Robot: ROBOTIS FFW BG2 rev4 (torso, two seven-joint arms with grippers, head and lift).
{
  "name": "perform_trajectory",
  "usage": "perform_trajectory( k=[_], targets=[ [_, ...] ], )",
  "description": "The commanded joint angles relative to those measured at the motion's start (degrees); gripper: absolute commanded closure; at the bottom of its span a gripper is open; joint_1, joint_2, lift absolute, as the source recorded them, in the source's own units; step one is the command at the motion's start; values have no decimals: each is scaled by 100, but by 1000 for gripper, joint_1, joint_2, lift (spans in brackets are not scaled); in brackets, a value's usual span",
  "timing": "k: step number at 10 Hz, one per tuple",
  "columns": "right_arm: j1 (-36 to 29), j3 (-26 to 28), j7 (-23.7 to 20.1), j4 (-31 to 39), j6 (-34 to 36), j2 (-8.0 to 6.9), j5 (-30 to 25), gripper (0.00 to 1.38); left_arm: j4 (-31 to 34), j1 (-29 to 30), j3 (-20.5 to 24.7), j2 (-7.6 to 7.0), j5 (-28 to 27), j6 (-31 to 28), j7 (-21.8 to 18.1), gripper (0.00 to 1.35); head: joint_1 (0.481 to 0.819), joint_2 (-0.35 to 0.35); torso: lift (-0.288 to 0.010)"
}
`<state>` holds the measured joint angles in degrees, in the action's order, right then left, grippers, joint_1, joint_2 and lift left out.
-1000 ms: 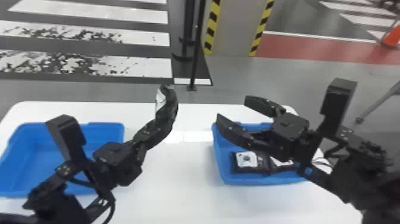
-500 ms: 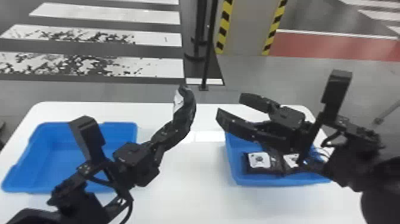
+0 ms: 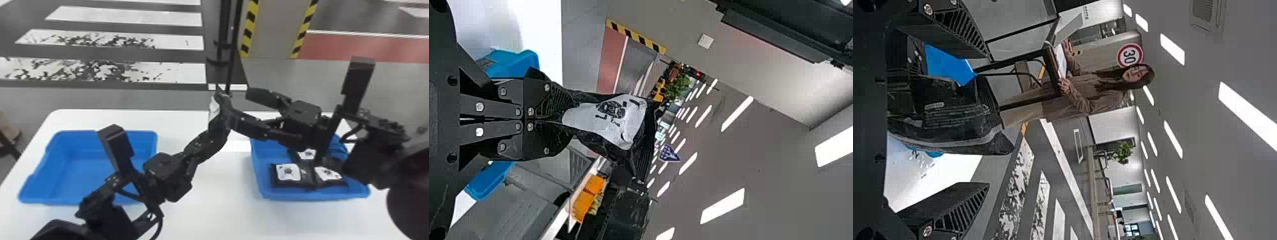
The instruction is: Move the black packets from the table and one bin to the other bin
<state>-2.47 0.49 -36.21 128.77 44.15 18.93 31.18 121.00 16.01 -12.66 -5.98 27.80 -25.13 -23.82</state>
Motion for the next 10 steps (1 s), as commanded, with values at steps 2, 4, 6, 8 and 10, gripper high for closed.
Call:
perform_trajectory(
  k=[2,4,6,8,10],
  targets=[
    [234,-106,-8,-313,-84,41,-79,234,0,-40,-151,-26,76,52,-18,1213,695,-111,-110],
    [290,-152,-8,-327,14,41,-227,918,0,-26,-140,-26,76,52,-18,1213,695,-124,-110],
    [290,-163,0,-313,70,41,-204,1085,0,-26,-140,-26,53,52,-18,1213,695,-124,-110],
    [262,-175,44,-214,85,41,-193,1133,0,-26,-117,-26,42,108,-18,1213,695,-119,-110],
    [234,-175,62,-130,85,32,-204,1161,0,-12,-82,-17,30,178,-9,1213,695,-114,-110]
  ],
)
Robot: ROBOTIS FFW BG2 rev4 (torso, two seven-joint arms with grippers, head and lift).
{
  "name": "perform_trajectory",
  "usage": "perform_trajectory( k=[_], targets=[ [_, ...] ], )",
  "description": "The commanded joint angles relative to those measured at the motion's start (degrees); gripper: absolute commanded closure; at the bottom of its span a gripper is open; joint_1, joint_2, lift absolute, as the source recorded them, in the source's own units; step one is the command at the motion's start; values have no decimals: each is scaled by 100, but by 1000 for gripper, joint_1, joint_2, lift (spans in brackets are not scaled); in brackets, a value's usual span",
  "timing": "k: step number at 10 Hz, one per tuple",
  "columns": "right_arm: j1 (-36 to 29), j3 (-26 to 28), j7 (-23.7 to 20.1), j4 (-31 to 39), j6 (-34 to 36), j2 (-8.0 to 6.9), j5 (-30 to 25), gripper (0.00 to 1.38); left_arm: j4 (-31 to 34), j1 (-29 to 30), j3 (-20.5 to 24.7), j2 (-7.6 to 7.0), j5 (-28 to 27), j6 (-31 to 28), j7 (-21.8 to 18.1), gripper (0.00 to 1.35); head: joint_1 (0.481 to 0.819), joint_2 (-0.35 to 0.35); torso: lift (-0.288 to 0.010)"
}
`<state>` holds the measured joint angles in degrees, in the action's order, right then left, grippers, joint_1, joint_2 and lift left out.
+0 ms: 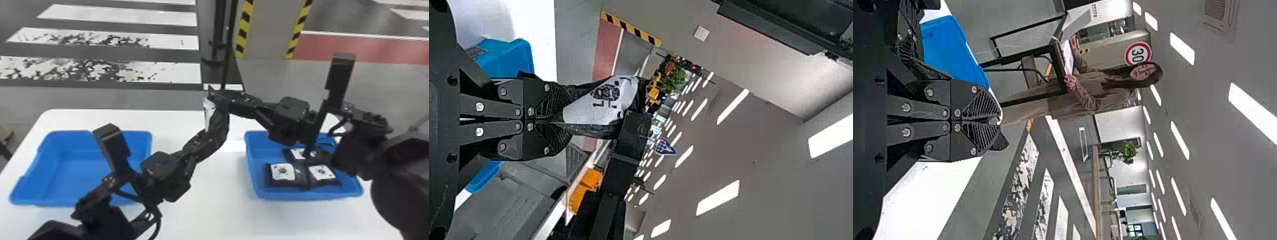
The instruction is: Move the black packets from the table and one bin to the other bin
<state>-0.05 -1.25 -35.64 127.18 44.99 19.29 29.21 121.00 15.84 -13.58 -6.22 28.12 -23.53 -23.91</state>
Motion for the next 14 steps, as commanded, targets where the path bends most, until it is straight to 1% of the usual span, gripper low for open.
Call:
perform_trajectory(
  k=[1,3,4,5,6,7,8,9,10,12,13,14],
  targets=[
    [-37,0,39,72,0,-5,-7,1165,0,19,21,7,-13,19,0,1213,695,-110,-110],
    [-108,34,136,184,-168,-31,16,1168,0,47,44,7,-2,188,35,1213,695,-103,-110],
    [-164,91,189,255,-281,-57,16,1167,0,75,55,16,21,216,62,1032,695,-102,-110],
    [-206,148,224,339,-365,-66,16,1167,-56,90,44,16,33,286,62,780,695,-101,-110],
    [-234,228,259,409,-464,-84,16,1168,-140,104,32,25,147,328,79,673,688,-102,-110],
    [-234,308,285,438,-576,-84,16,1167,-183,104,32,25,193,244,88,478,683,-106,-110],
    [-248,491,329,522,-632,-101,-19,1167,-225,104,32,34,147,216,88,337,679,-115,-110],
    [-304,731,347,649,-646,-128,-236,1167,-309,104,32,34,147,244,97,248,676,-122,-110],
    [-389,1028,356,733,-661,-128,-441,1167,-365,132,101,42,101,286,106,194,669,-138,-110],
    [-754,1816,356,677,-576,-137,-864,1167,-379,272,375,95,-82,441,106,182,658,-194,-110],
    [-979,2114,356,663,-450,-154,-1070,1167,-379,343,512,121,-116,511,115,182,660,-224,-110],
    [-1190,2342,356,452,-379,-180,-1253,1167,-379,427,638,157,-127,680,141,182,665,-236,-110]
  ],
)
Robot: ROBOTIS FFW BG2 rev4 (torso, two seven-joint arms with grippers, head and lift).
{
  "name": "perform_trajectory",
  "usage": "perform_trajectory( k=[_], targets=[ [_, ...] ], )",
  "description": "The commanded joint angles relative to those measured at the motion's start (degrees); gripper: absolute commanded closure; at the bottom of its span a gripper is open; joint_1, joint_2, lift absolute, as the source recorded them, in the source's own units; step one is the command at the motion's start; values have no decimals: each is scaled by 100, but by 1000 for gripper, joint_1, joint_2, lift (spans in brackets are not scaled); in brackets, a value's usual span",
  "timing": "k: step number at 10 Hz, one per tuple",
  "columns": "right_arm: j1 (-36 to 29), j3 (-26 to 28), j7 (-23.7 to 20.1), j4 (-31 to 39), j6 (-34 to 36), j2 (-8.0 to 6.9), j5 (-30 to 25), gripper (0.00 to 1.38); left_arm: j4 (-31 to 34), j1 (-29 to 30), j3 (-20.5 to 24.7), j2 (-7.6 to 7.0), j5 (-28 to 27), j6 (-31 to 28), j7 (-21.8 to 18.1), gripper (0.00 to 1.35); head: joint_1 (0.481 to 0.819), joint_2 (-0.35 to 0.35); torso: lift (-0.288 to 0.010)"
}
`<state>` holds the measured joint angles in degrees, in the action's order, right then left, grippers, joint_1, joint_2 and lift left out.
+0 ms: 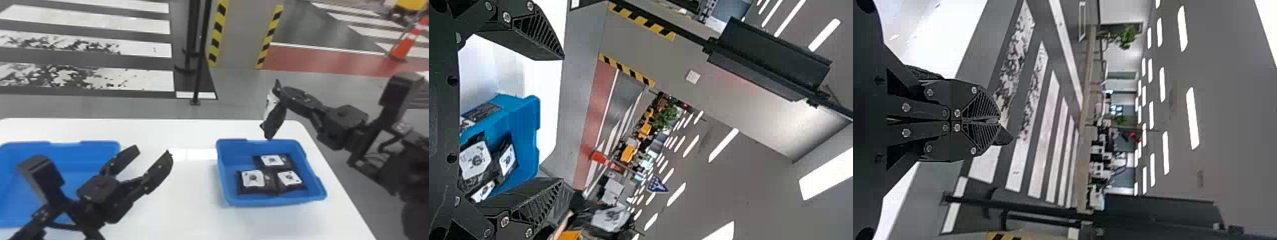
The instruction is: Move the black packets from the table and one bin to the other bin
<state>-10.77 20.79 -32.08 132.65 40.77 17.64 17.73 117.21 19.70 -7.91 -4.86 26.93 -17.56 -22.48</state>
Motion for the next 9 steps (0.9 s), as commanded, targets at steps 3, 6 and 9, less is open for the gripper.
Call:
perform_trajectory(
  k=[3,6,9],
  targets=[
    [-315,377,0,-1122,-98,-15,-482,1167,0,181,242,73,-20,392,68,182,695,-302,-110],
    [107,400,-273,-2374,-492,64,-436,1003,-42,181,231,91,-31,505,94,180,695,-348,-110],
    [-526,354,-343,-1699,-717,-147,-151,19,-70,266,254,108,-214,1025,226,180,695,-342,-110]
  ],
)
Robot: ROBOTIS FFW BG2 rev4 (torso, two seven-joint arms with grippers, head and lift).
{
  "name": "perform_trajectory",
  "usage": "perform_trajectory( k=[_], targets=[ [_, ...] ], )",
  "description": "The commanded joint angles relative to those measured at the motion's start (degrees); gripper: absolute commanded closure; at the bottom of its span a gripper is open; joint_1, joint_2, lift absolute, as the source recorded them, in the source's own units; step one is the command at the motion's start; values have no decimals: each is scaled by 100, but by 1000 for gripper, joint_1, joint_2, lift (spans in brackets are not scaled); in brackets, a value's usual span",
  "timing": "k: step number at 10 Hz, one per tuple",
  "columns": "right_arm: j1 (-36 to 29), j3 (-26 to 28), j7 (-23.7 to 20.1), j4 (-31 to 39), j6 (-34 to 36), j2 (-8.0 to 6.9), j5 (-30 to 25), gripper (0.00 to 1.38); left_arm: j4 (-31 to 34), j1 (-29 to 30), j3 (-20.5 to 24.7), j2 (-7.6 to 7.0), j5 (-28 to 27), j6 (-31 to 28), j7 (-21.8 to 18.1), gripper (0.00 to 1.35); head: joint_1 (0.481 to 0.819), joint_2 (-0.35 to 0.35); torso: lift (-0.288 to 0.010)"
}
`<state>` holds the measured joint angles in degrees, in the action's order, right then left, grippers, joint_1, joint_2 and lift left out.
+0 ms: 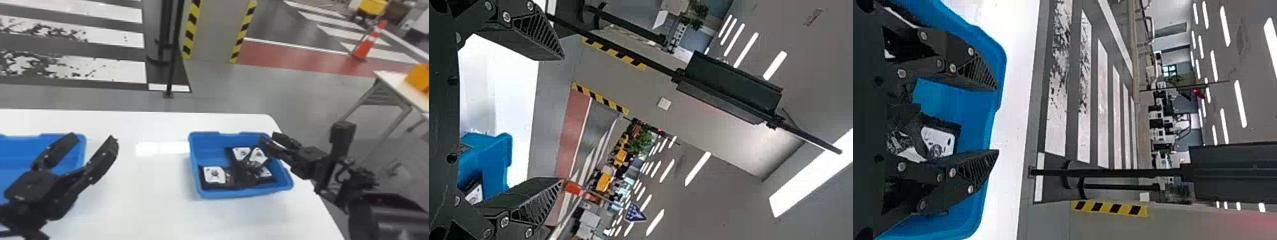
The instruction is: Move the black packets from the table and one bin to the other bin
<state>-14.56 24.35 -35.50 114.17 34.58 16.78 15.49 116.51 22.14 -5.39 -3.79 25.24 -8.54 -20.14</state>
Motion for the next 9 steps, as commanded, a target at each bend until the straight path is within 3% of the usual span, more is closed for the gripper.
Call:
perform_trajectory(
  k=[1,2,3,4,5,7,9],
  targets=[
    [-540,-13,26,473,-604,-201,256,82,-1,106,48,28,-273,686,125,176,695,-321,-110],
    [-948,-104,193,937,-1068,-325,336,67,-1,303,196,80,-513,1206,204,145,695,-289,-110],
    [-1370,-150,378,1429,-1406,-456,348,67,-1,599,288,107,-856,2106,555,35,695,-252,-110],
    [-1764,-184,562,1879,-1687,-571,256,67,-1,978,493,212,-1553,3217,1144,-2,695,-203,-110],
    [-2087,-173,712,2160,-1912,-720,16,67,-15,1217,916,344,-2421,3794,1548,-2,695,-167,-110],
    [-2523,-230,896,2160,-2348,-940,-247,67,-535,1513,1465,394,-3084,4539,1610,-2,695,-71,-110],
    [-2720,-287,966,2048,-2460,-1054,-498,71,-577,1780,1842,394,-3633,4469,1619,-2,695,-46,-110]
  ],
)
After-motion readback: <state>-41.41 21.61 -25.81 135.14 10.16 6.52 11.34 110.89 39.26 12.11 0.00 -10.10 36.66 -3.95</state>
